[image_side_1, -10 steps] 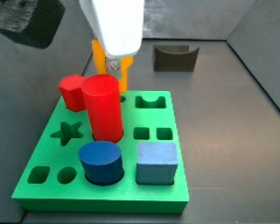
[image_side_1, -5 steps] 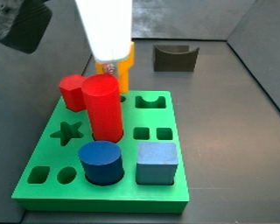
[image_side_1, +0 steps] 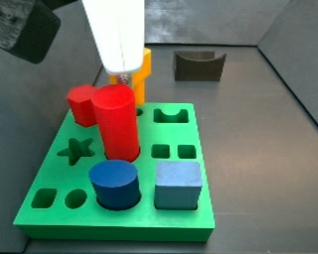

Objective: Pick up the 3 prong object. Move up. Place the 3 prong object on the fixture. Regrasp the 3 prong object. Move to above the board. Insert the 3 prong object.
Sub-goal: Insert the 3 prong object.

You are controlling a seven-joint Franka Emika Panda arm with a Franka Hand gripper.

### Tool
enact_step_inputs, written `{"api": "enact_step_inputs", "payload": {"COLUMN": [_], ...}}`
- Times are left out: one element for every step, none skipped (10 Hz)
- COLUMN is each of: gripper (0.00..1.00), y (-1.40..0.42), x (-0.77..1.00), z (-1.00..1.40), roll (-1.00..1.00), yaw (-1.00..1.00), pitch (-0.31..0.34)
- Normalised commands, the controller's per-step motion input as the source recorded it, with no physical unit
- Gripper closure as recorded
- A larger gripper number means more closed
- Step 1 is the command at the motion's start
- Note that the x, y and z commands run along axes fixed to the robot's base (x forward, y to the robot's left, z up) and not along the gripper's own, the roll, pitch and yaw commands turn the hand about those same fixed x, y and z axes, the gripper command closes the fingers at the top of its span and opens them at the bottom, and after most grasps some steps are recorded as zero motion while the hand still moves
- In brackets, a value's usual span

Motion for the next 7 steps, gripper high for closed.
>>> {"api": "enact_step_inputs", "payload": {"gripper": [1.00, 1.00, 1.00, 1.00, 1.00, 1.00, 1.00], "y": [-0.11, -0.25, -0.15, -0.15, -0.21, -0.21, -0.21], "x": [0.00, 0.00, 0.02, 0.18, 0.32, 0.32, 0.37], "z": [-0.47, -0.38, -0.47, -0.54, -0.54, -0.55, -0.57], "roll": [-0.11, -0.14, -0.10, 0.00, 0.00, 0.00, 0.00], "yaw": [0.20, 0.19, 0.16, 0.19, 0.15, 0.14, 0.09], "pitch": [-0.030, 0.000, -0.023, 0.000, 0.000, 0.000, 0.000]}}
